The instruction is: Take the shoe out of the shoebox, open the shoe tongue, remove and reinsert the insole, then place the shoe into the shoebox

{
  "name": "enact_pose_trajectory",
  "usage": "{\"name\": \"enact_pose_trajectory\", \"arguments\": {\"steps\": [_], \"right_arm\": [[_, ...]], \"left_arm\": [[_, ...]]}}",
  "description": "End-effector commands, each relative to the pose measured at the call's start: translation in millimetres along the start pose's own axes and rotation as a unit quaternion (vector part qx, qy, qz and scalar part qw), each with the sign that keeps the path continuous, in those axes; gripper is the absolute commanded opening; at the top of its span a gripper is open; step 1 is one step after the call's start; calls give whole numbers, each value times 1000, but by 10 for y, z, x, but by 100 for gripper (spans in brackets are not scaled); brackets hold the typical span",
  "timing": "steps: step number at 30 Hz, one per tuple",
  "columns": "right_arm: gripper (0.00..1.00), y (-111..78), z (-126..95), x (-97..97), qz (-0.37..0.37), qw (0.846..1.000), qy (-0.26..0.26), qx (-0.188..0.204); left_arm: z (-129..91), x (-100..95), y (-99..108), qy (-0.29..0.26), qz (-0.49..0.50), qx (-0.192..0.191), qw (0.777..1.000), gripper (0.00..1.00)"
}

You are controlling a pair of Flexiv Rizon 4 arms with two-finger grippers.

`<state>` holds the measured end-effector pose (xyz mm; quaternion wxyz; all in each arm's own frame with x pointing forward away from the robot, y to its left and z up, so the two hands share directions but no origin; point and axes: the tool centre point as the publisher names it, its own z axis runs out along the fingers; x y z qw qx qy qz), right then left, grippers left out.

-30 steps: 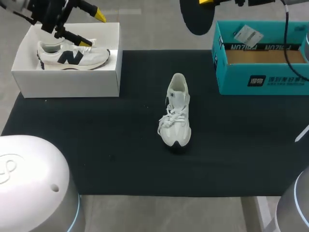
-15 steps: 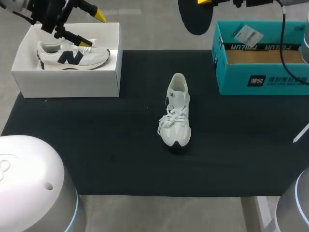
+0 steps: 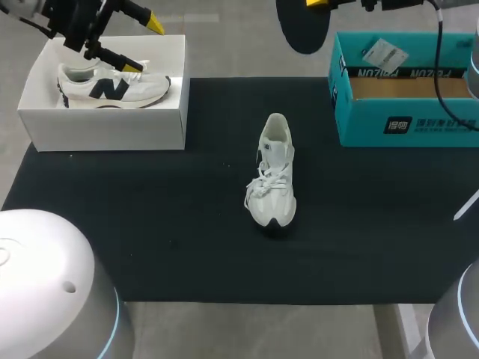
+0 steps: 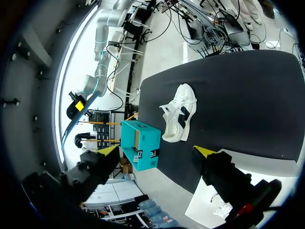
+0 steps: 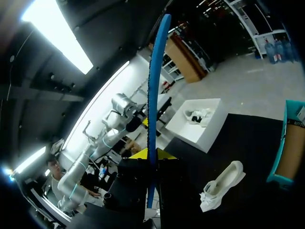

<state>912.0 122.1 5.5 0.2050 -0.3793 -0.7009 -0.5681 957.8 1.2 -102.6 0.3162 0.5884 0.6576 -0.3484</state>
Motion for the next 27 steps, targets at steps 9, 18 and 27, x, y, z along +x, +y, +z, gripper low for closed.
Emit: {"name": "enact_pose_trajectory", "arguments": {"steps": [9, 18, 27], "right_arm": [[0, 4, 11, 0, 1, 1000, -1, 1], [0, -32, 174, -260, -44, 998, -41, -15], [0, -268, 480, -638, -92, 994, -60, -13]], "left_arm": [[-3, -2, 2, 2, 0, 0, 1000, 100], [-3, -2, 2, 2, 0, 0, 1000, 100], [-3, -2, 2, 2, 0, 0, 1000, 100]]}}
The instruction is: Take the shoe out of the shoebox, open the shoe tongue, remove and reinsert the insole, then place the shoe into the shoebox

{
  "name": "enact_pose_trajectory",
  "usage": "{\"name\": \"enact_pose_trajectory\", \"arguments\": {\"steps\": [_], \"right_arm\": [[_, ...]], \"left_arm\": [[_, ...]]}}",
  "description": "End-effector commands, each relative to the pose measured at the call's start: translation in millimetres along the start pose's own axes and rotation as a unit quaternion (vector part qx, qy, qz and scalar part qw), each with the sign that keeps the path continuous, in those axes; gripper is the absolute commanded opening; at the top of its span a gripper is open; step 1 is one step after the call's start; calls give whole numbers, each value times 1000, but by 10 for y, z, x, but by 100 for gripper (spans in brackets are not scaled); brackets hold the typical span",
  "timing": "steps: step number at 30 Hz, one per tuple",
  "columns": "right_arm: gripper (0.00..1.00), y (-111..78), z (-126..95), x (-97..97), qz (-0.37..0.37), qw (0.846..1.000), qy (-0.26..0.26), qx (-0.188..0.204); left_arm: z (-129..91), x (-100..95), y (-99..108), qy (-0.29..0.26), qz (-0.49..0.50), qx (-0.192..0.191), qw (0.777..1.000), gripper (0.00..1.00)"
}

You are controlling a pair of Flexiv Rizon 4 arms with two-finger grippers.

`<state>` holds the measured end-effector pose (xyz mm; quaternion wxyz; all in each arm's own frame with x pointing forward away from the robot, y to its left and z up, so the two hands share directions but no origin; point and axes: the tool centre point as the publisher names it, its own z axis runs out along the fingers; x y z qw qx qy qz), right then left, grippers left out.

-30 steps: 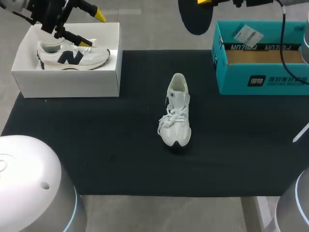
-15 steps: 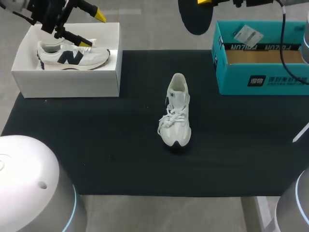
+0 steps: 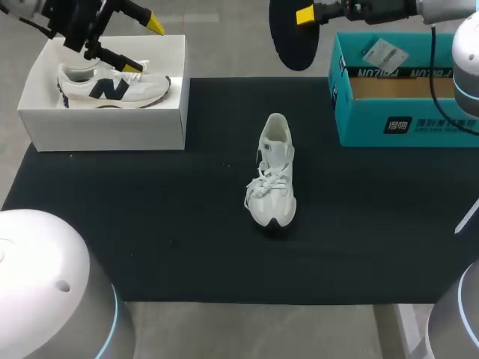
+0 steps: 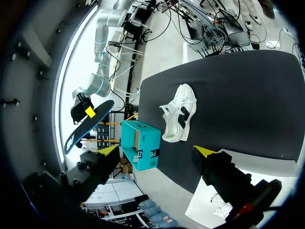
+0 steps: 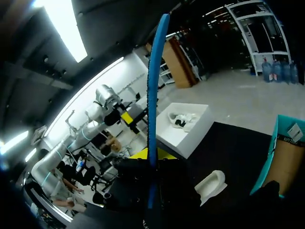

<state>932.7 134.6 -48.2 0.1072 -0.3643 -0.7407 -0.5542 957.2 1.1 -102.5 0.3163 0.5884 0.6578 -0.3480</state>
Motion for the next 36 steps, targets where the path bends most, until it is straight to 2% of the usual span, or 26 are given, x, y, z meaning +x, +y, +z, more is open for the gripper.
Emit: {"name": "enact_pose_trajectory", "arguments": {"steps": [1, 7, 30, 36], "right_arm": [[0, -154, 246, -146, -16, 999, 18, -23], [0, -414, 448, -310, 10, 998, 38, -53], [0, -414, 448, -310, 10, 998, 38, -53], [0, -542, 578, -463, -4, 997, 29, -68]], "left_arm": [[-3, -1, 8, 2, 0, 1, 1000, 100], [-3, -1, 8, 2, 0, 1, 1000, 100], [-3, -1, 8, 2, 0, 1, 1000, 100], [-3, -1, 8, 2, 0, 1, 1000, 100]]}}
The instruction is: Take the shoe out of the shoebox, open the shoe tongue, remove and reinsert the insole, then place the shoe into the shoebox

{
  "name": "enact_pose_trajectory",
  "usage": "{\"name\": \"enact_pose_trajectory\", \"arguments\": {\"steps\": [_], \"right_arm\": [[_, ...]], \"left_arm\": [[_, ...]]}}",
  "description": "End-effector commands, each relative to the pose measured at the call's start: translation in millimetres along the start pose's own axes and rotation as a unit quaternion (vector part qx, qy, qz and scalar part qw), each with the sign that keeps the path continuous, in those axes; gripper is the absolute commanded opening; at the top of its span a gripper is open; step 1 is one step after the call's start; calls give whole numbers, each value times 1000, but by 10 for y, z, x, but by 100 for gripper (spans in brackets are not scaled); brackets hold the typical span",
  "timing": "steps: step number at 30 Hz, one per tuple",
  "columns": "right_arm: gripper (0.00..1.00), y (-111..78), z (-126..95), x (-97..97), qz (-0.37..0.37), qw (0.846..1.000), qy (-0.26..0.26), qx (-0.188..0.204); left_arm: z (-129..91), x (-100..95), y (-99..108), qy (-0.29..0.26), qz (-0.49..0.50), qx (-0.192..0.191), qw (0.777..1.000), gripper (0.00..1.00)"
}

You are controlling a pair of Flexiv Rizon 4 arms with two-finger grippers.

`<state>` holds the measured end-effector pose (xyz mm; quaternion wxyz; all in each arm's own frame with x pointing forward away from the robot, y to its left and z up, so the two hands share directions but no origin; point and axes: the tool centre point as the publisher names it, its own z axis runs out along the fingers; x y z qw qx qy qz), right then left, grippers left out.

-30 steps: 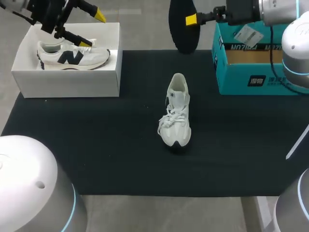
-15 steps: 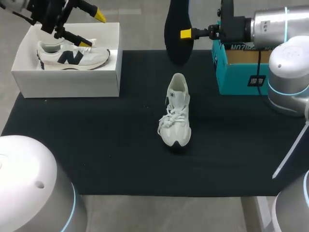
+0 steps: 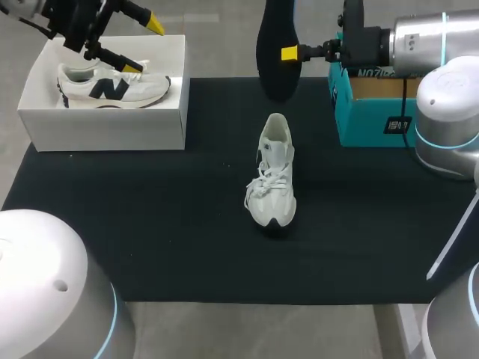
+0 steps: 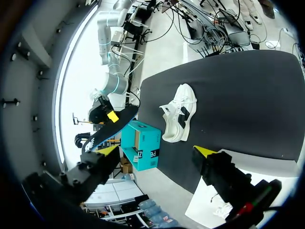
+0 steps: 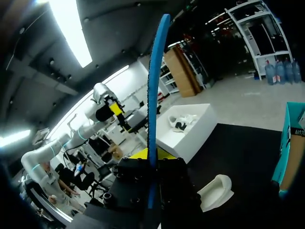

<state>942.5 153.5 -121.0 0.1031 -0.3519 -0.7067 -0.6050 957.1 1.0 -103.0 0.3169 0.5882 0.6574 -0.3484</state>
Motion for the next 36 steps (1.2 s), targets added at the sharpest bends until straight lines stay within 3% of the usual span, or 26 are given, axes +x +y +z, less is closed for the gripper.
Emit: {"name": "enact_pose_trajectory", "arguments": {"steps": [1, 11, 26, 36], "right_arm": [[0, -131, 116, -101, 7, 1000, 3, -10], [0, -488, 233, -465, 28, 999, 10, -30], [0, -658, 432, -828, 27, 999, 22, -41], [0, -755, 437, -1035, 18, 998, 7, -55]], "left_arm": [[-7, -5, 9, 3, 0, 1, 1000, 100], [-7, -5, 9, 3, 0, 1, 1000, 100], [-7, -5, 9, 3, 0, 1, 1000, 100], [-7, -5, 9, 3, 0, 1, 1000, 100]]}}
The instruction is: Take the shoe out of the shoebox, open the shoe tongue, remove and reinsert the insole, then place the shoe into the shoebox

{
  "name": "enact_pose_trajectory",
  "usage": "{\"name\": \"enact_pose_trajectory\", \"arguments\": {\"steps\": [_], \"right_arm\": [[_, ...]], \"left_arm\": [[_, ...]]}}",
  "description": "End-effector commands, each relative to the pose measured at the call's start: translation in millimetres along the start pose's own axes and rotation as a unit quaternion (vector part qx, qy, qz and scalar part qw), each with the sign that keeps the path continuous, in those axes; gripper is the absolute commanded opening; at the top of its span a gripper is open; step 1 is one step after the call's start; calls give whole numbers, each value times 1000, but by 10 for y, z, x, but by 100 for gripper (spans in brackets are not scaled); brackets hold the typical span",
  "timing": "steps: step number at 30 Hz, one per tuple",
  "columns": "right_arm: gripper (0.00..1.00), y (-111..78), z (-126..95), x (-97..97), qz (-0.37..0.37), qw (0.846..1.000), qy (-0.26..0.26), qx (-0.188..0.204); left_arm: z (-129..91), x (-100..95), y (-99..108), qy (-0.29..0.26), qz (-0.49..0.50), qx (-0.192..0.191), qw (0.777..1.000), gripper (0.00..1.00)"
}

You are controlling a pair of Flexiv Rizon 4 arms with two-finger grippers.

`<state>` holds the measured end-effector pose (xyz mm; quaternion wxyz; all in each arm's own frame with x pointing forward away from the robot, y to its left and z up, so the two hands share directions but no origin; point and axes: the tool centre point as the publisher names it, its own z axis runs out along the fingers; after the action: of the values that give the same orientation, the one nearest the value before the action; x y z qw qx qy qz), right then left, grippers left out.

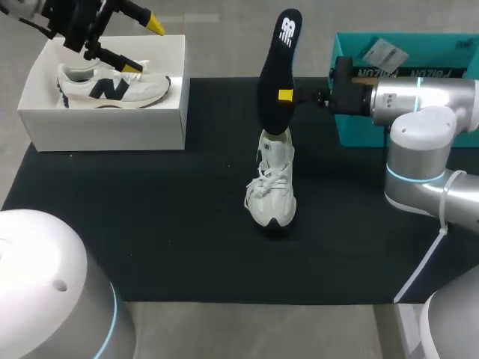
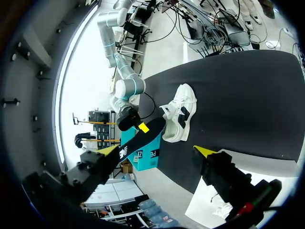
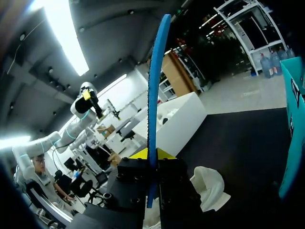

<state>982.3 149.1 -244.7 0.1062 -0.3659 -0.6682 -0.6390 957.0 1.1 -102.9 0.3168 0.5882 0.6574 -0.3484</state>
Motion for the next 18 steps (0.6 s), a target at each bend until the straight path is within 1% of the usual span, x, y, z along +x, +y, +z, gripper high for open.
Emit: {"name": "enact_pose_trajectory", "arguments": {"steps": [1, 6, 13, 15, 18], "right_arm": [[0, -24, 66, -30, -7, 1000, -2, -8], [0, -29, 94, -104, -17, 1000, -4, -5], [0, -31, 123, -207, -54, 998, -9, 19], [0, -53, 115, -253, -53, 998, -10, 17], [0, -52, 107, -266, -51, 998, -11, 19]], "left_arm": [[-5, -5, 9, 2, 0, 1, 1000, 100], [-5, -5, 9, 2, 0, 1, 1000, 100], [-5, -5, 9, 2, 0, 1, 1000, 100], [-5, -5, 9, 2, 0, 1, 1000, 100], [-5, -5, 9, 2, 0, 1, 1000, 100]]}}
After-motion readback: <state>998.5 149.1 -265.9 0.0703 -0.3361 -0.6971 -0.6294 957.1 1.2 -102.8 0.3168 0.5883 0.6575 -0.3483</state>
